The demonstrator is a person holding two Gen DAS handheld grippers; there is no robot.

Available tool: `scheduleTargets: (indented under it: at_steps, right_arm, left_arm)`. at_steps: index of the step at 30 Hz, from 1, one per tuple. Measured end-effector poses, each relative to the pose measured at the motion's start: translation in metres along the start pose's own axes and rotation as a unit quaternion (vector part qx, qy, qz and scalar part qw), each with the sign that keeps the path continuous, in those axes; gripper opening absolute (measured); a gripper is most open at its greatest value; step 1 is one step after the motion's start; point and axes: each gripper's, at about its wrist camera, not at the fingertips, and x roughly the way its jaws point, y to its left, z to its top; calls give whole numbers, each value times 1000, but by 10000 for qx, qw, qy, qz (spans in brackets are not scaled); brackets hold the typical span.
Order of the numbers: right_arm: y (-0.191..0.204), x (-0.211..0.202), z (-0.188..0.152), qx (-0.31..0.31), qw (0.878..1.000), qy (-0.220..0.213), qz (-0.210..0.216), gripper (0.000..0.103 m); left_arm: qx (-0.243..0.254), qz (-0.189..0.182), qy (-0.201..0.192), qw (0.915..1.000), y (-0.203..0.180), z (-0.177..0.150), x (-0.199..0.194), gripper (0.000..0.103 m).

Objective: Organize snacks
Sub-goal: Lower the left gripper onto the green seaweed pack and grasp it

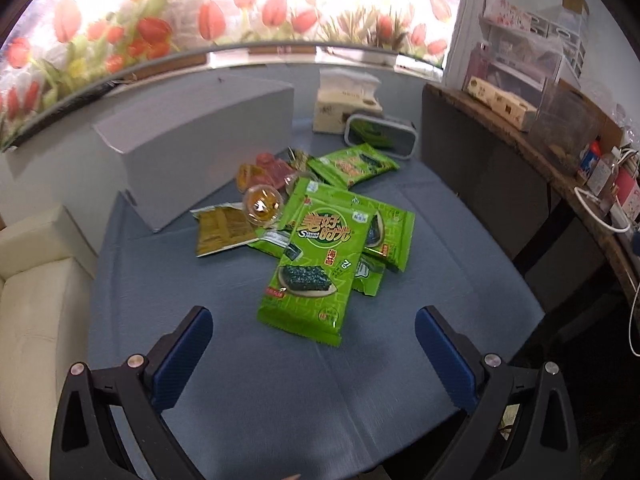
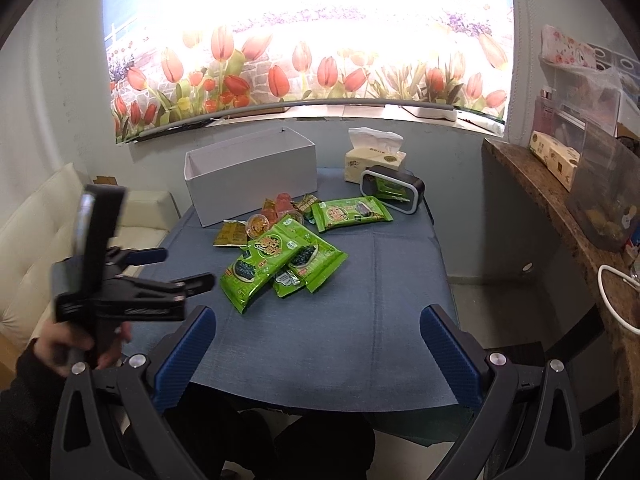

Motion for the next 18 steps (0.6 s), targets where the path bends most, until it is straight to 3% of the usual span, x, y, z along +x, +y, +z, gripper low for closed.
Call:
scheduleTargets:
  at_steps: [5,10,16,17,18]
  right_arm:
    - [-12,3,-4,137,9999,90,-34,103]
    - [-18,8,-7,213,9996,176,-87,103]
    - [-16,12,-6,188,9995,233,-103,103]
    - [-15,12,-6,172,9995,243,-109,103]
    - [-14,13,-6,161,9995,253,-120,103]
  left_arm:
    - [99,-209,340,9992,5,12,59,103]
    - [327,-186,739,9966,4,11,102,103]
    - [625,-152,699,9955,-11,13,119,102]
    - [620,-94,663,9958,-12,14,121,100]
    - [609,-77,670,9959,-10,16,122,89]
